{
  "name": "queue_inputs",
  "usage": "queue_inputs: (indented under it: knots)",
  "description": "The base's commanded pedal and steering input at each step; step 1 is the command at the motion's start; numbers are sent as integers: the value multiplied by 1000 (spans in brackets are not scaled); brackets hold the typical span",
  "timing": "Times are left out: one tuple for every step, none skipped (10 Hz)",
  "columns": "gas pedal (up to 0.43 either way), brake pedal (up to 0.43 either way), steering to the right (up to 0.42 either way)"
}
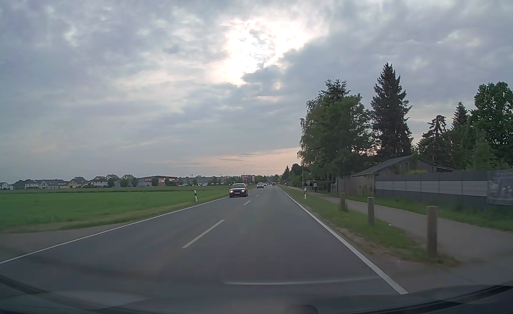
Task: Follow the waypoints while adhering to traffic rules and regulations
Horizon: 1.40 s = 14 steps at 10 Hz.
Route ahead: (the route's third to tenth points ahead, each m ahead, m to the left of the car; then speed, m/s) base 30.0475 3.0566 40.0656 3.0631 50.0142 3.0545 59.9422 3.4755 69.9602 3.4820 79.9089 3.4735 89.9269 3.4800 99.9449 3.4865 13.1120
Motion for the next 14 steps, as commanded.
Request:
queue_inputs:
  knots:
    - [138, 0, 3]
    - [130, 0, 3]
    - [130, 0, 3]
    - [118, 0, 3]
    - [118, 0, 3]
    - [118, 0, 3]
    - [118, 0, 3]
    - [130, 0, 3]
    - [130, 0, 2]
    - [138, 0, 2]
    - [138, 0, 2]
    - [138, 0, 2]
    - [138, 0, 2]
    - [138, 0, 2]
